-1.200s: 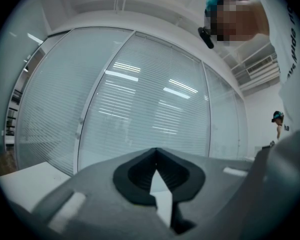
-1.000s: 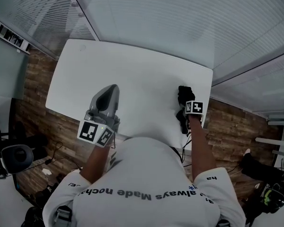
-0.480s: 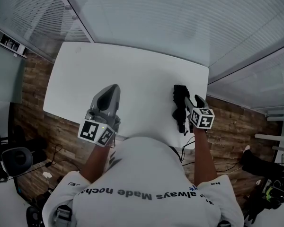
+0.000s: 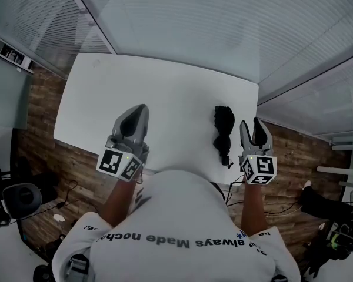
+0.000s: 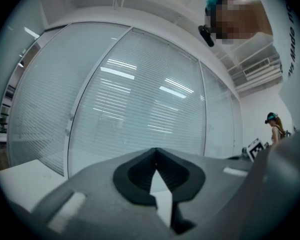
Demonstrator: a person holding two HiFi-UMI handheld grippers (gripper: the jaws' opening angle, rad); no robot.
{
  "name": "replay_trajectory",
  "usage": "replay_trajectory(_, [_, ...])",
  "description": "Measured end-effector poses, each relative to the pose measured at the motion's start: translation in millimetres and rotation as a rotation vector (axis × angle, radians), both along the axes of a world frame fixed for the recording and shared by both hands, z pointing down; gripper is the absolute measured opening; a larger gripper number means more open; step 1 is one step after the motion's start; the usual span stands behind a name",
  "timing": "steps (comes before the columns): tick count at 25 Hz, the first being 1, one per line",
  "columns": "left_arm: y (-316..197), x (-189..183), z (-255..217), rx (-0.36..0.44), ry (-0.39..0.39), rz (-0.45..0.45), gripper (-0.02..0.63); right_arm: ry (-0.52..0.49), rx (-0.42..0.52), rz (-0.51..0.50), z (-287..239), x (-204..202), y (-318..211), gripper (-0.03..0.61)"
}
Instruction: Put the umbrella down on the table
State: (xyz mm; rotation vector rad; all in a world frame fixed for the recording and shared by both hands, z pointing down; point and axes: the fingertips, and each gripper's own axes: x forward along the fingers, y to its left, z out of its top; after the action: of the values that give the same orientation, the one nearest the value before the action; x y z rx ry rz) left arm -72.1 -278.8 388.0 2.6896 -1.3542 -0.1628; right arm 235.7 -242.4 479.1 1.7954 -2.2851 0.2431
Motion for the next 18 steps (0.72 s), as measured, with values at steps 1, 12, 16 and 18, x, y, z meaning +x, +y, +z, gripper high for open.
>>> replay_trajectory(1, [0.6,0.4,-0.4,0.002,0.0,0.0,0.003,0.002,0.02,0.003,-9.2,-1.0,4.1,0.173])
replay_trajectory(12, [-1.8,0.3,0.1,0.006,-0.009,0.008,0.003,0.019,0.183,0.028,-68.7,-10.6,34.8,0.048])
replay_trajectory(16, [-0.2,1.5,-0.5,0.01,-0.009,0.012,0.003,0.026,0.201,0.03,-78.7,-11.9,38.6,0.019])
replay_trajectory(18, [0.0,1.5,-1.2,0.009,-0.009,0.012,0.003,0.024,0.202,0.03,-81.6,-12.6,38.4,0.014])
